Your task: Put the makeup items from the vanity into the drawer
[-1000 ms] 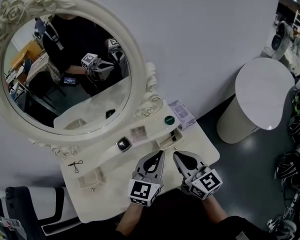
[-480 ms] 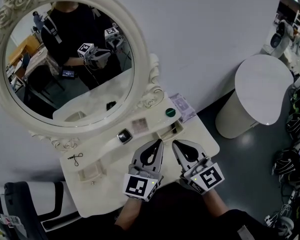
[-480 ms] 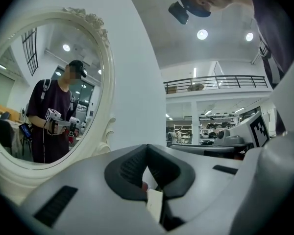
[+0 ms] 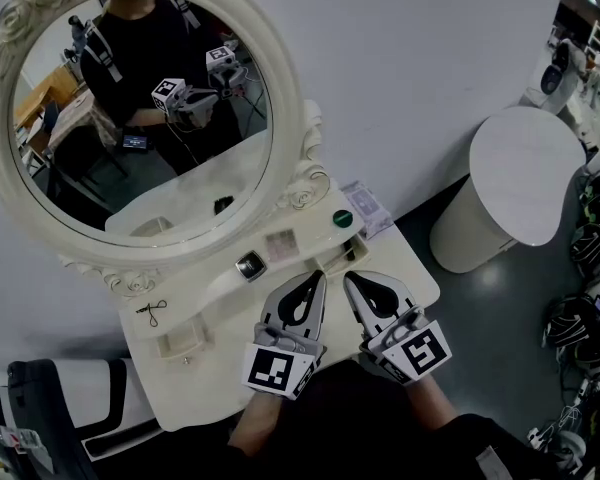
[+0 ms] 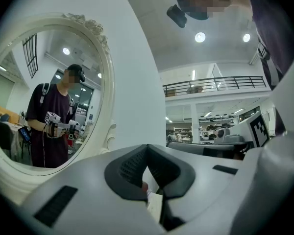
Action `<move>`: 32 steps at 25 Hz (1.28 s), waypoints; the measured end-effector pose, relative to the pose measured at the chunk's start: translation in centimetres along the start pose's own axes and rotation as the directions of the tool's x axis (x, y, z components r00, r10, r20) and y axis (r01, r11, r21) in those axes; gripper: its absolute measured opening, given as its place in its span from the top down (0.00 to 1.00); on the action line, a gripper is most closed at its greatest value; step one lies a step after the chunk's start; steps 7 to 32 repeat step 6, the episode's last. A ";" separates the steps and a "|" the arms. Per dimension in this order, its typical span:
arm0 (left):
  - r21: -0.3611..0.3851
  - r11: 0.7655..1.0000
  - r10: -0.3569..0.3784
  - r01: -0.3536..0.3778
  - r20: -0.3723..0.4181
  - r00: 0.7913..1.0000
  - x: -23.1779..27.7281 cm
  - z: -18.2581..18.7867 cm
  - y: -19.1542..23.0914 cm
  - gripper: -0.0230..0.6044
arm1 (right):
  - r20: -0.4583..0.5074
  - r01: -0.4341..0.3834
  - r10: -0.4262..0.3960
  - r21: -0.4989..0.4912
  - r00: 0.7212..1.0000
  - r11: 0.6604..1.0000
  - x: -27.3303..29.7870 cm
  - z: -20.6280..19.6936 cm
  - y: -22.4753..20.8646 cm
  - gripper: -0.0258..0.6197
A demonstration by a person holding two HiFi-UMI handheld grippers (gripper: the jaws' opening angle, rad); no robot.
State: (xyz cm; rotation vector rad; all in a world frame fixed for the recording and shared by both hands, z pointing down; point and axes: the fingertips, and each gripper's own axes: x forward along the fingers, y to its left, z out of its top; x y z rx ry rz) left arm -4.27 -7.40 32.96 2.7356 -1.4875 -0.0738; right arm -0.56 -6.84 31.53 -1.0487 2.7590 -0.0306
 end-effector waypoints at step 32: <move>-0.003 1.000 -0.006 0.006 0.003 1.000 -0.3 -0.2 0.4 0.94 | -0.027 -0.004 0.005 0.019 1.000 1.000 -0.4 -1.4 0.0 0.93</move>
